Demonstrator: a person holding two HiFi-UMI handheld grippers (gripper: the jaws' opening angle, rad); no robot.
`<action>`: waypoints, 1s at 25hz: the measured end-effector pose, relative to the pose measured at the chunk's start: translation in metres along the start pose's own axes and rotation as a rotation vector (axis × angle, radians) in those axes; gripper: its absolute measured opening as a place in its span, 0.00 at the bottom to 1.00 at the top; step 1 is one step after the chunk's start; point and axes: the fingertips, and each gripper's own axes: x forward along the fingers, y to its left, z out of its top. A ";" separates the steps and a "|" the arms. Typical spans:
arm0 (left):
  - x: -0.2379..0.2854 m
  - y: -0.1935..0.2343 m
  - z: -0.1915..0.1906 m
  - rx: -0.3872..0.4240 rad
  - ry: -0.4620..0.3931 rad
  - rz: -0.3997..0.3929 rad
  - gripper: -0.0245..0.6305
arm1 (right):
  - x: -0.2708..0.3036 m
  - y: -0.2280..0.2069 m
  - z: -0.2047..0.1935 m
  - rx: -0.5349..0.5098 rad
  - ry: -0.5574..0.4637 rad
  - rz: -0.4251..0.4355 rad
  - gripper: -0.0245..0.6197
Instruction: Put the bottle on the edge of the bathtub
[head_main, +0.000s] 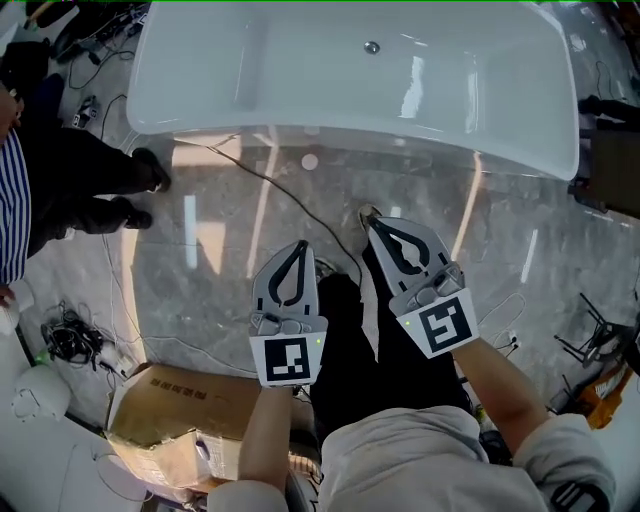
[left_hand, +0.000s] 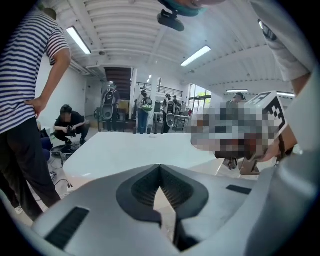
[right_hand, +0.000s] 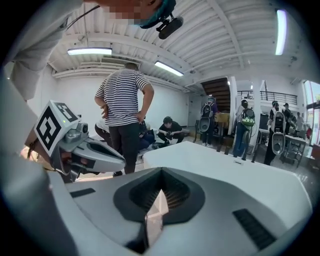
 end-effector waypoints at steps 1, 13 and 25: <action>-0.008 -0.007 0.009 0.001 -0.006 -0.006 0.05 | -0.011 -0.003 0.009 0.001 -0.005 -0.014 0.05; -0.053 -0.096 0.106 -0.033 -0.164 0.072 0.05 | -0.135 -0.038 0.073 -0.061 -0.093 -0.032 0.05; -0.108 -0.167 0.162 -0.008 -0.278 0.157 0.05 | -0.234 -0.041 0.130 -0.065 -0.269 -0.023 0.05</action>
